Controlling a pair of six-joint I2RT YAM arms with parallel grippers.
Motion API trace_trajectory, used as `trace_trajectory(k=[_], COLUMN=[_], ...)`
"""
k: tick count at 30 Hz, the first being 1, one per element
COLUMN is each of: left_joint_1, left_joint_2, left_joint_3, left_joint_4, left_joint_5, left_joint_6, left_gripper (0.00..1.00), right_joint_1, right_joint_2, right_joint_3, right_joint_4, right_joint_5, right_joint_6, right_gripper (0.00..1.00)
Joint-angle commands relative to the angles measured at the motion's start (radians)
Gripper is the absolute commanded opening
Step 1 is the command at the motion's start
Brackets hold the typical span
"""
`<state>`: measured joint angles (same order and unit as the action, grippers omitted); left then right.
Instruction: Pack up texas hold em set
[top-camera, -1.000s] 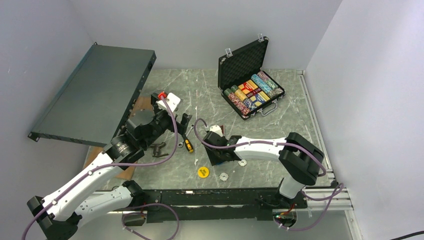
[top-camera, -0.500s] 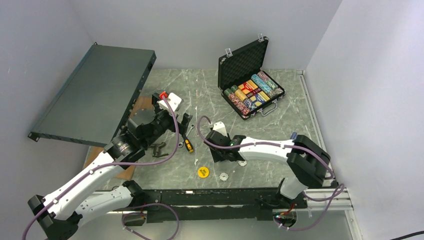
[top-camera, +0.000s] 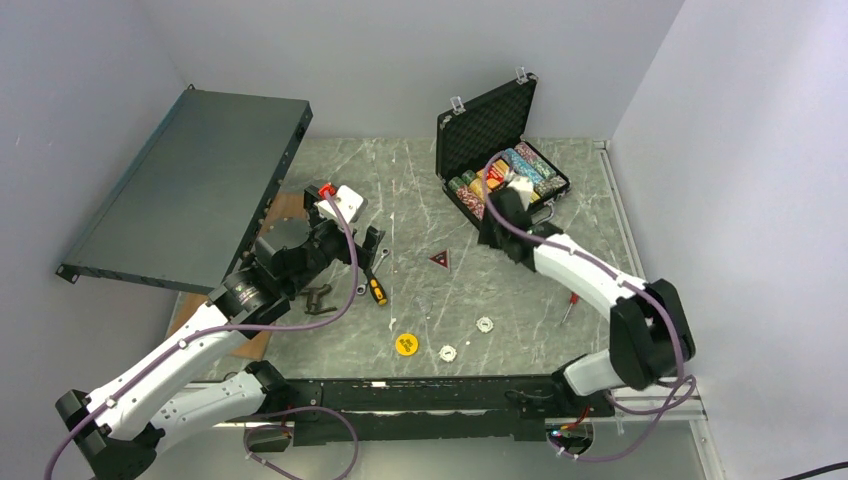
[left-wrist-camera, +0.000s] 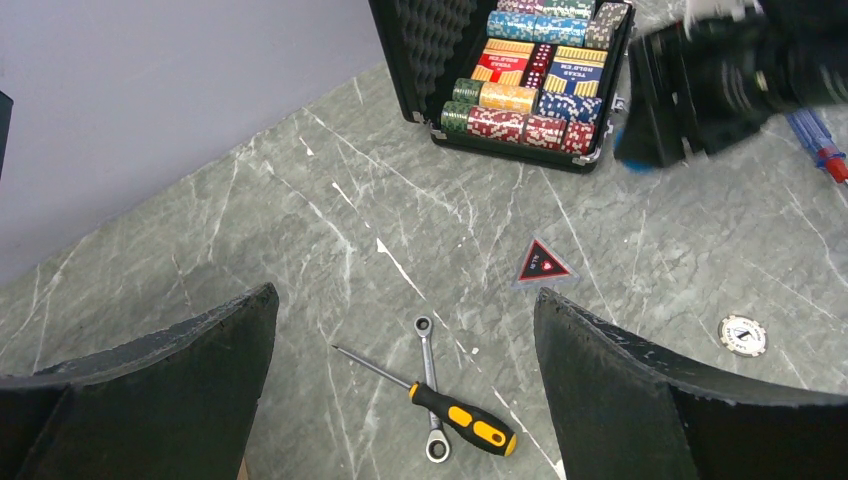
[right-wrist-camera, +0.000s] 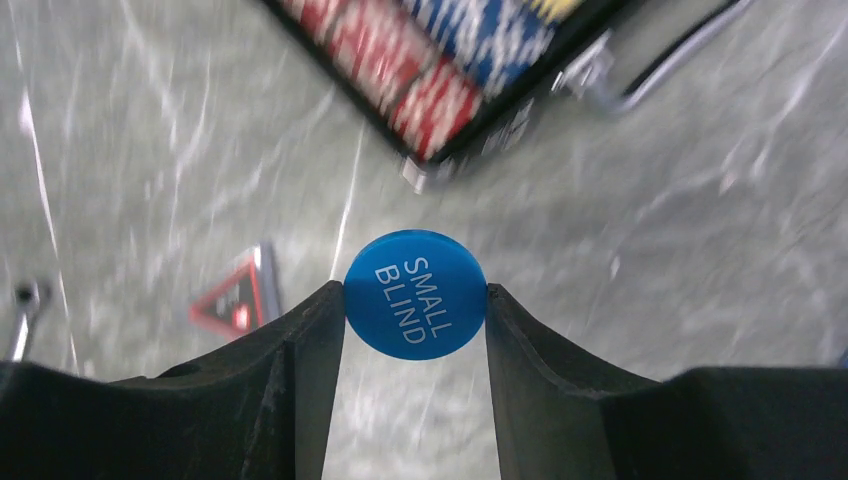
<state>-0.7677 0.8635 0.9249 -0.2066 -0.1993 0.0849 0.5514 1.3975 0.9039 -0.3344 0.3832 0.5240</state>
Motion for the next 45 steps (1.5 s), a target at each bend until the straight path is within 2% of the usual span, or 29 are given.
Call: trace_trajectory(k=[1,10,13,21,29,40,45], left_joint_1=[-0.007,-0.007,-0.008,-0.008,-0.008,-0.008,-0.008], left_joint_2=[-0.002,0.022,0.03,0.056,0.071,0.065,0.062], left_joint_3=[0.029,0.029,0.027,0.026,0.027,0.03,0.03], left_joint_4=[0.026,0.027,0.027,0.029,0.03,0.03,0.029], left_joint_5=[0.006,0.014,0.0,0.006,0.012,0.023,0.022], left_joint_6=[-0.013,-0.015,-0.006,-0.001,0.003,-0.004,-0.002], left_gripper=[0.99,0.99,0.99,0.99,0.99,0.99,0.99], right_joint_1=[-0.154,-0.353,-0.377,-0.388,-0.394,-0.394,-0.394], right_joint_2=[0.105,0.455,0.592,0.839,0.914,0.914,0.952], right_joint_3=[0.175,0.533,0.707,0.974,1.045,1.021,1.066], right_joint_4=[0.142,0.217,0.19,0.137,0.11,0.098,0.07], right_joint_5=[-0.054,-0.147,-0.174,-0.182,-0.154,-0.167,-0.163], right_joint_6=[-0.081,-0.121,-0.126,-0.133,-0.149,-0.143,-0.158], right_gripper=[0.36,0.36,0.36,0.37,0.4,0.43,0.45])
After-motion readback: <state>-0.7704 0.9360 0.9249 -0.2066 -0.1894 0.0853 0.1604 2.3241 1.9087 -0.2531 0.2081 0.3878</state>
